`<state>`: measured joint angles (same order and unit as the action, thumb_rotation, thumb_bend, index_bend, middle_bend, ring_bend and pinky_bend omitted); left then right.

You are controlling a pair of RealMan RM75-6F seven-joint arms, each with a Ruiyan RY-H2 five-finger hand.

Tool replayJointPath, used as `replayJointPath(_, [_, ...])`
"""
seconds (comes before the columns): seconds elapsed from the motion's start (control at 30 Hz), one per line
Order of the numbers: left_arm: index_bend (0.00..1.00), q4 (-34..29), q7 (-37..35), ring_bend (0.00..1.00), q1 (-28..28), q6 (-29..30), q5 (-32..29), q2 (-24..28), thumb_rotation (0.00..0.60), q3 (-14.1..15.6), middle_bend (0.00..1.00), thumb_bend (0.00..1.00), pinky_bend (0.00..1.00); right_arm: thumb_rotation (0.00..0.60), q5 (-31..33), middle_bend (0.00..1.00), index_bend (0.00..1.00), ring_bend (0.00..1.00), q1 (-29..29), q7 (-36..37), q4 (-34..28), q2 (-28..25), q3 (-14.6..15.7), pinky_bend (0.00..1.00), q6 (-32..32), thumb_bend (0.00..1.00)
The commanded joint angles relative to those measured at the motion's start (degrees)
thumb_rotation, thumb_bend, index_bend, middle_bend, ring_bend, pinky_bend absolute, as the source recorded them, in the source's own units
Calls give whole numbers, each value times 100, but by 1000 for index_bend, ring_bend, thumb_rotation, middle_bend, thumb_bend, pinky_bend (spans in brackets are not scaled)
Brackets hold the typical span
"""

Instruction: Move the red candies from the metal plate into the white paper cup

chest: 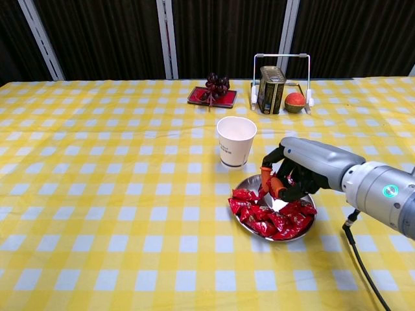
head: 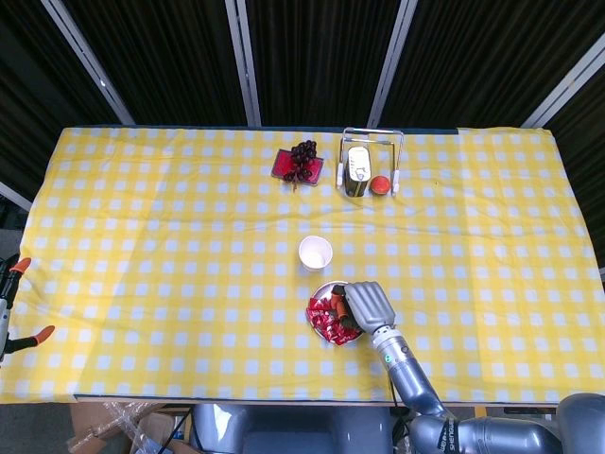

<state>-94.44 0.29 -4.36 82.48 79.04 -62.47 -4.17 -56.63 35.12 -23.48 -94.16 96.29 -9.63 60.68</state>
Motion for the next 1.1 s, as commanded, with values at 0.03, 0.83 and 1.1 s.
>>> replayJointPath(0.03, [0,-5,-10,0,-2,-10,-7,5,600,0,0,10,0,600,-80,815,693,960,23,-63,-191,-100,-47,1000,76,687])
replayJointPath(0.83, [0,-92,-140,0,-26,-141,-96,84,600,2,0,9,0,600,752,815,693,959,761,-674,-845,-544,-1023,1000,243,701])
replayJointPath(1.1, [0,-132,-192,0,-45,-225,-174,127,600,-9,0,9,0,600,1118,815,694,960,1112,-706,-471,-389,-1195,1000,93,704])
